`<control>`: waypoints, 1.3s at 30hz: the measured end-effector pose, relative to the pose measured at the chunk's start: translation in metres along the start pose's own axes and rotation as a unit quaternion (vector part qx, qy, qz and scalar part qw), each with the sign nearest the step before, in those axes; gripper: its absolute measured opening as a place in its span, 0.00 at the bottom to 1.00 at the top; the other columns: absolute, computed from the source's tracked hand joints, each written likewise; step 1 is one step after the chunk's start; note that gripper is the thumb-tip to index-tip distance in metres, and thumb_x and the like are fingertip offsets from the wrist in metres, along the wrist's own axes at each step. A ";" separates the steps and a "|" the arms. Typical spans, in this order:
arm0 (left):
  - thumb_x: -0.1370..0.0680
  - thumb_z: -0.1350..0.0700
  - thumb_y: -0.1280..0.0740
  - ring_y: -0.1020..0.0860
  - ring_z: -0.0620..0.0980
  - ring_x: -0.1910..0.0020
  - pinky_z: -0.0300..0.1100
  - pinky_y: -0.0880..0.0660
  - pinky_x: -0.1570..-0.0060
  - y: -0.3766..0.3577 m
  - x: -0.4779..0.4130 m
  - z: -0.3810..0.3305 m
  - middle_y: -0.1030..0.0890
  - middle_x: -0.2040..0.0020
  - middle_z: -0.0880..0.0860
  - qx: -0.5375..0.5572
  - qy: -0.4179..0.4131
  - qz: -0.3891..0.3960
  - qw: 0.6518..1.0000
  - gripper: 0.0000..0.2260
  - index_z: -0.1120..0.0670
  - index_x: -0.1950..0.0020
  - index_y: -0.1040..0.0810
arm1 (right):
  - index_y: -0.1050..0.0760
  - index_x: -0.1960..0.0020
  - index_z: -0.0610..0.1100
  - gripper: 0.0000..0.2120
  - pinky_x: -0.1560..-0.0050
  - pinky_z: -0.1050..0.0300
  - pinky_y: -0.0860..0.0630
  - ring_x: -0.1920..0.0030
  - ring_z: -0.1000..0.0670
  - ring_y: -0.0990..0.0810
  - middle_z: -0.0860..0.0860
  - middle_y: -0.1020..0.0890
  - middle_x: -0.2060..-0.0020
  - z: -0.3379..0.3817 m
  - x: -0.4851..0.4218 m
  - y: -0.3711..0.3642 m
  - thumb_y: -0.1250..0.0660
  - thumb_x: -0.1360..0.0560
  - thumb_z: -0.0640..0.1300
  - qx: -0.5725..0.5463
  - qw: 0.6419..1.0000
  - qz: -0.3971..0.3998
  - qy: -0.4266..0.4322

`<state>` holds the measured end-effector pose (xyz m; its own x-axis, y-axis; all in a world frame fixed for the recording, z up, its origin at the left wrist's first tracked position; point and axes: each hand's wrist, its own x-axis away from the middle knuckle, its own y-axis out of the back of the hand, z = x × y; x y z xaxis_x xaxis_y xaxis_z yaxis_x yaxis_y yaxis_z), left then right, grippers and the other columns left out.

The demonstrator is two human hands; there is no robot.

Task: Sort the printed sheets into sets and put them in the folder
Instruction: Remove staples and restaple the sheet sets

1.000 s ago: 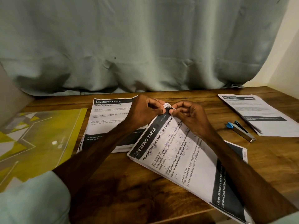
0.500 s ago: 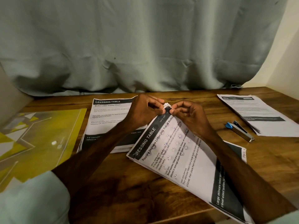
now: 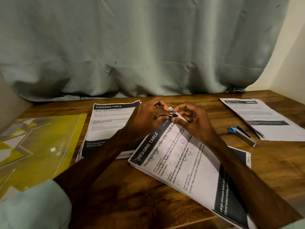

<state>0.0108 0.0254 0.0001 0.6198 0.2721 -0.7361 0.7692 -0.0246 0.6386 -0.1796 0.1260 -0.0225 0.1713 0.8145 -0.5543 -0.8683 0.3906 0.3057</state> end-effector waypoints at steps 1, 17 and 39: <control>0.27 0.59 0.22 0.21 0.46 0.51 0.45 0.21 0.54 0.002 -0.001 0.000 0.18 0.48 0.47 0.014 -0.002 0.006 1.000 0.08 0.53 0.49 0.12 | 0.20 0.45 0.36 0.12 0.54 0.48 0.15 0.54 0.45 0.13 0.46 0.13 0.53 0.000 0.000 0.000 0.24 0.28 0.32 0.013 1.000 0.004 0.010; 0.32 0.57 0.17 0.18 0.45 0.67 0.34 0.23 0.65 0.006 -0.004 0.002 0.16 0.64 0.47 0.150 0.196 0.021 0.969 0.11 0.56 0.56 0.16 | 0.18 0.49 0.35 0.07 0.50 0.51 0.16 0.52 0.45 0.13 0.45 0.13 0.52 0.000 -0.001 0.004 0.26 0.27 0.33 0.015 0.998 0.048 0.036; 0.30 0.58 0.19 0.17 0.38 0.64 0.31 0.24 0.63 0.007 -0.006 -0.011 0.14 0.62 0.44 0.121 0.201 -0.002 0.972 0.04 0.54 0.59 0.12 | 0.19 0.48 0.33 0.07 0.53 0.55 0.16 0.54 0.46 0.13 0.44 0.13 0.52 -0.002 0.000 0.005 0.27 0.26 0.33 0.009 0.998 0.051 0.027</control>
<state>0.0105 0.0337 0.0116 0.5433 0.6259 -0.5595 0.8156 -0.2356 0.5284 -0.1843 0.1272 -0.0225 0.0564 0.8270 -0.5594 -0.8716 0.3141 0.3764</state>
